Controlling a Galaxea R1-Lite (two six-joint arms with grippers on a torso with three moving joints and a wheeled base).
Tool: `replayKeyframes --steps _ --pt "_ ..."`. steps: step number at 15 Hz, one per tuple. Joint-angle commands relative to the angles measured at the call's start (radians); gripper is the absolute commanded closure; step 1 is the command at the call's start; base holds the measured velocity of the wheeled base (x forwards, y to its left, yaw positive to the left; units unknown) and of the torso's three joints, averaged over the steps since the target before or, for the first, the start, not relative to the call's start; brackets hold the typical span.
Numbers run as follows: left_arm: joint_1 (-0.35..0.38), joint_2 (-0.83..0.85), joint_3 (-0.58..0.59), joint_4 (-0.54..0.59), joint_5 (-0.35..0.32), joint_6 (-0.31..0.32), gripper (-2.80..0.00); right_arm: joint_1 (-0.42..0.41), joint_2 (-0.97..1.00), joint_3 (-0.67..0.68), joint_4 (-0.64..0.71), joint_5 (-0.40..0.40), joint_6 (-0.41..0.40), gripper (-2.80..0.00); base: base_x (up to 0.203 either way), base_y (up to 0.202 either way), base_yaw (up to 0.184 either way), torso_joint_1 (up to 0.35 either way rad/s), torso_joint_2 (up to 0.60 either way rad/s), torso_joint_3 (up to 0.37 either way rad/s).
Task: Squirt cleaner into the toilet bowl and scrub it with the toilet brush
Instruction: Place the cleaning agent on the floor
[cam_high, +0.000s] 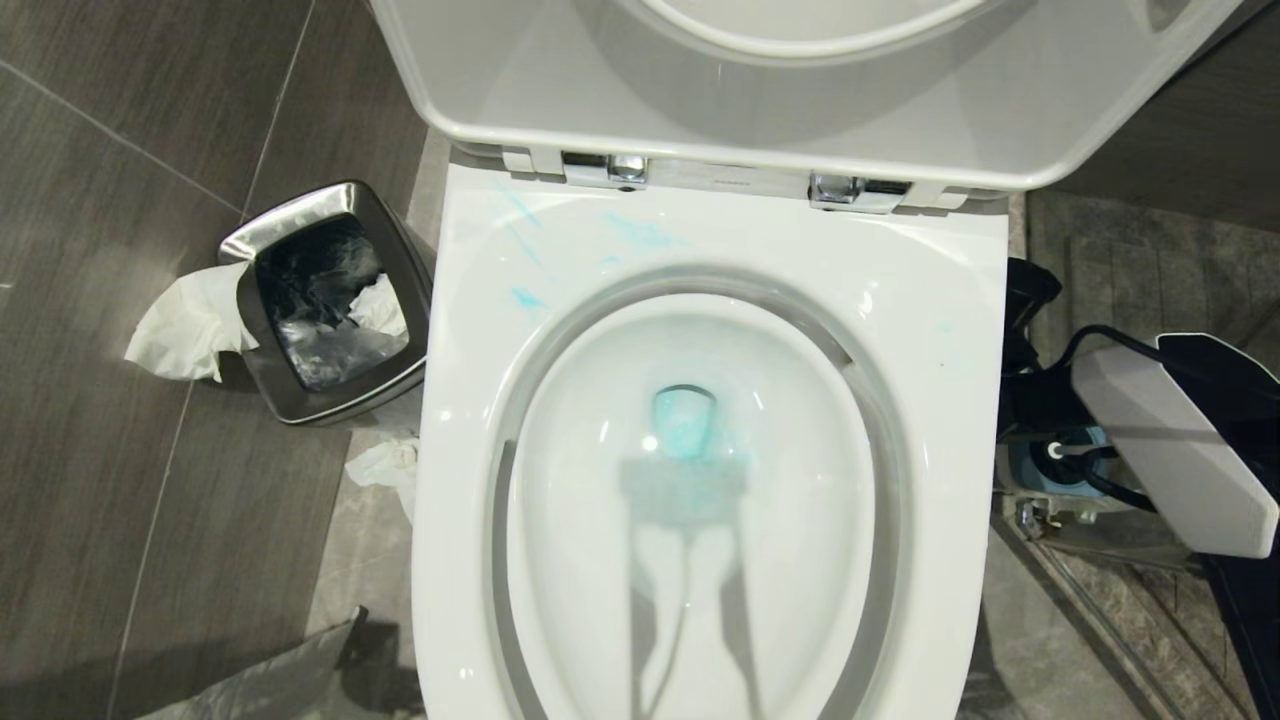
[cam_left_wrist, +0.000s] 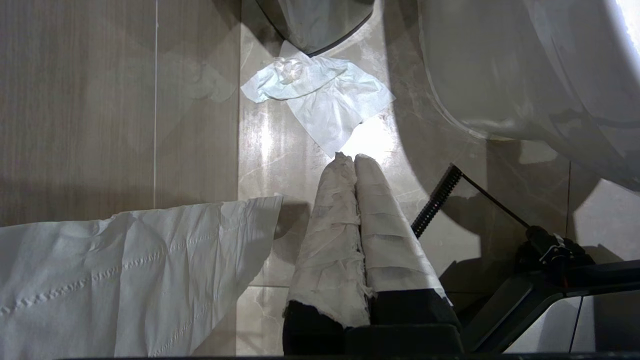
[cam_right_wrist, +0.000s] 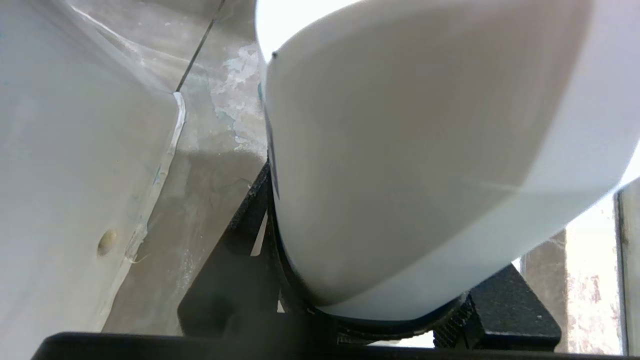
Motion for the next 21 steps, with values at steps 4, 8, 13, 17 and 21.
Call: replayKeyframes --steps 4,8,13,17,21 --pt "0.000 0.000 0.000 0.000 0.000 0.000 0.00 -0.003 0.020 -0.034 -0.007 0.002 -0.001 0.00 0.000 0.000 0.000 0.000 0.00 0.000" --pt "0.000 0.000 0.000 0.000 0.000 0.000 0.00 -0.002 0.026 -0.035 -0.008 0.008 -0.001 0.00 0.000 0.000 0.000 0.000 0.00 0.000" --pt "0.000 0.000 0.000 0.000 0.000 0.000 0.00 -0.001 0.026 -0.037 -0.008 0.009 -0.001 0.00 0.000 0.000 0.000 0.000 0.00 0.000" --pt "0.000 0.000 0.000 0.000 0.000 0.000 0.00 -0.001 0.024 -0.038 -0.007 0.015 -0.001 0.00 0.000 0.000 0.000 0.000 0.00 0.000" --pt "0.000 0.000 0.000 0.000 0.000 0.000 0.00 -0.001 0.024 -0.040 -0.007 0.022 -0.001 0.00 0.000 0.000 0.000 0.000 0.00 0.000"
